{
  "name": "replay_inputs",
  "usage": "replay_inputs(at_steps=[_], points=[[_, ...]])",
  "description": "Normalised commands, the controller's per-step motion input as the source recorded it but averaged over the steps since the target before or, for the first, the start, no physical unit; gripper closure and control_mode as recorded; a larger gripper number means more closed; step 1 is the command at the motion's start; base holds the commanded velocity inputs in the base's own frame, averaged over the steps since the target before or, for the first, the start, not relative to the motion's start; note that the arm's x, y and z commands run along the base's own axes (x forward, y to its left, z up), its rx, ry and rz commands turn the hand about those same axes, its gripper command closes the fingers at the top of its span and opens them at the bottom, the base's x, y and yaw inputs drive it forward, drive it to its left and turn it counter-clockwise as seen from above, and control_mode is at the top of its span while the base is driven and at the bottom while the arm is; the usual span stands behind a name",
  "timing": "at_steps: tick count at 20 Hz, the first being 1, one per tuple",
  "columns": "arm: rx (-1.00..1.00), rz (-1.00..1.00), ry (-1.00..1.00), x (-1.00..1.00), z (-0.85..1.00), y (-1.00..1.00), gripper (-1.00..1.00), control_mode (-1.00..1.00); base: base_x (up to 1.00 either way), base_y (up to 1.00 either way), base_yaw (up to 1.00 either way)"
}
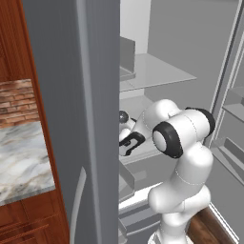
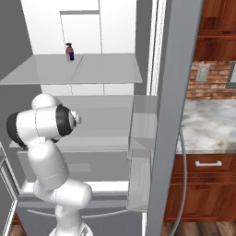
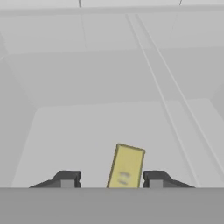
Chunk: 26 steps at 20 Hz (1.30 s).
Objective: Pick the egg and butter from the fridge and place them by the bowl for mixing.
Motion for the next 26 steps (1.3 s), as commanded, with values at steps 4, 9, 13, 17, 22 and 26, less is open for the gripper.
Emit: replay_inputs(at_steps=[4,9,13,17,22,26], points=[[0.0,0.0,0.0,0.0,0.0,0.0,1.0,-1.0,0.0,0.0,0.0],[0.0,0.0,0.0,0.0,0.0,0.0,1.0,-1.0,0.0,0.0,0.0],[0.0,0.0,-0.05,-0.01,0.04,0.0,1.0,-1.0,0.0,0.0,0.0],[0.0,0.0,-0.16,0.0,0.34,0.0,1.0,-1.0,0.0,0.0,0.0],[0.0,0.0,0.0,-0.02,0.0,0.0,1.0,-1.0,0.0,0.0,0.0],[0.0,0.0,-0.03,-0.24,0.37,0.0,1.0,-1.0,0.0,0.0,0.0]])
